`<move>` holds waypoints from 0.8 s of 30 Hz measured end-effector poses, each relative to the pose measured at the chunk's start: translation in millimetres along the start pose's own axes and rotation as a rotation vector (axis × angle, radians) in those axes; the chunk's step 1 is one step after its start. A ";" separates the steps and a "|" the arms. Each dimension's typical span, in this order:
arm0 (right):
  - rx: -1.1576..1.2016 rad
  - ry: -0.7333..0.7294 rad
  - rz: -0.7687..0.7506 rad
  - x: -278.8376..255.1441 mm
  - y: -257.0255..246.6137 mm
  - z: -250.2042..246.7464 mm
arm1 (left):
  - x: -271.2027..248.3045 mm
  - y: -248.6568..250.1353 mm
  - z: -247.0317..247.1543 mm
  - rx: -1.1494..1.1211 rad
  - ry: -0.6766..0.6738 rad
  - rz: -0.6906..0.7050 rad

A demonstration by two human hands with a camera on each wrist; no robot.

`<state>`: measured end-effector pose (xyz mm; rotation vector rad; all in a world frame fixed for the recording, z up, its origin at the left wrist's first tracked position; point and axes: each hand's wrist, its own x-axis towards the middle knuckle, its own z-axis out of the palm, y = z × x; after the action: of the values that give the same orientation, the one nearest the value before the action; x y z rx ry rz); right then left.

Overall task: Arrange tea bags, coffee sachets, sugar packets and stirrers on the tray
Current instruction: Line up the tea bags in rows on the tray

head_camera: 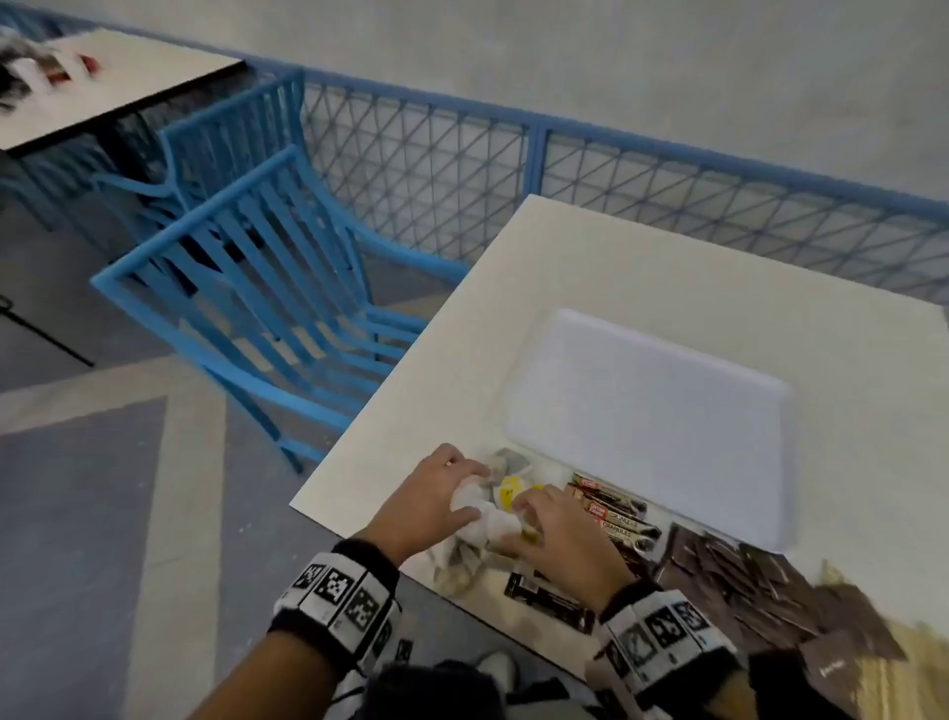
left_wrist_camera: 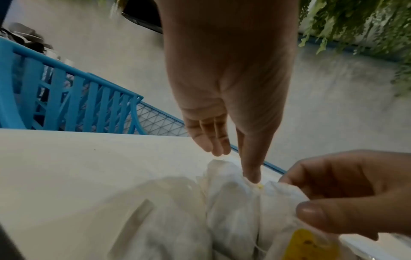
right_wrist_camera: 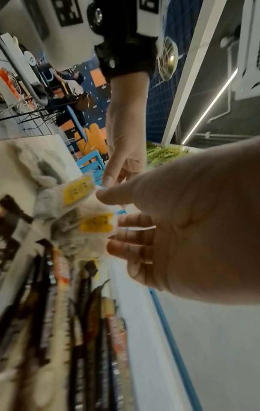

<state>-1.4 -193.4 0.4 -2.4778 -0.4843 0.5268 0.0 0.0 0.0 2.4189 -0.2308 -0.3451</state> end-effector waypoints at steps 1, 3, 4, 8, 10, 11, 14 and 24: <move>-0.021 0.000 0.024 1.4 -1.8 1.5 | 2.9 -1.3 1.6 0.055 -0.012 -0.007; -0.065 0.015 0.045 3.4 -2.8 2.6 | 6.4 -1.7 2.4 0.185 -0.032 -0.040; -0.067 0.028 0.046 4.4 -3.7 3.5 | 6.6 -0.3 2.7 0.236 -0.031 -0.054; 0.032 0.067 0.046 1.5 -2.7 -1.7 | 8.0 -2.0 3.1 0.261 -0.016 -0.074; 0.089 0.098 0.040 -0.9 -1.6 -8.9 | 7.8 -2.6 -1.1 0.162 -0.025 -0.085; 0.127 0.116 0.036 -2.7 -1.4 -13.8 | 7.3 -2.4 -4.9 0.095 -0.027 -0.087; 0.247 0.132 -0.017 -8.3 -1.1 -29.9 | 4.0 1.1 -18.9 -0.106 0.025 -0.075; 0.385 0.020 -0.119 -3.9 -24.3 -47.9 | 9.2 42.8 -38.0 -0.413 0.034 0.114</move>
<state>12.0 -197.3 52.5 -2.0722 -0.4700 0.4947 17.1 -11.9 54.1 1.9943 -0.2536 -0.2695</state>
